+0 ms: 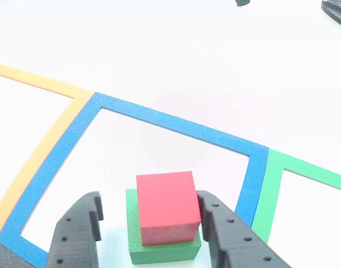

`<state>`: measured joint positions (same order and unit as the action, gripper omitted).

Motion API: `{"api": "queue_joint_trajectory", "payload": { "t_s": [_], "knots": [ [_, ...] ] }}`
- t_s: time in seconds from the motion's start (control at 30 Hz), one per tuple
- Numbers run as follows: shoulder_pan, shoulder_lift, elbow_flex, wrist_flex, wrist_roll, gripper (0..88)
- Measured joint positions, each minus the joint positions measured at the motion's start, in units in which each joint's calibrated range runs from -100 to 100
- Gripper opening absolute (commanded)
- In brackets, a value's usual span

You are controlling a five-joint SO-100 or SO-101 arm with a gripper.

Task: Tower of hanoi

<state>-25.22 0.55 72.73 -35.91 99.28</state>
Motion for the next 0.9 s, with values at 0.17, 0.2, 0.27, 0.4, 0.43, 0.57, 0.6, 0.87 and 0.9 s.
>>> {"api": "queue_joint_trajectory", "payload": {
  "t_s": [0.17,0.2,0.27,0.4,0.43,0.57,0.6,0.87,0.9],
  "knots": [
    [0.00,0.00,0.00,-0.48,0.00,23.8],
    [0.00,0.00,0.00,-0.56,0.00,24.1],
    [0.00,0.00,0.00,-1.05,0.00,24.3],
    [0.00,-0.93,0.00,-1.29,0.00,24.5],
    [0.00,-1.69,0.00,-1.29,0.00,24.5],
    [-0.82,-6.33,0.00,-0.32,0.00,22.7],
    [-1.05,-8.10,-0.18,1.21,0.00,20.0],
    [0.23,-23.47,-9.92,26.44,0.72,0.2],
    [1.05,-25.66,-12.31,31.68,0.72,0.2]
  ]
}}
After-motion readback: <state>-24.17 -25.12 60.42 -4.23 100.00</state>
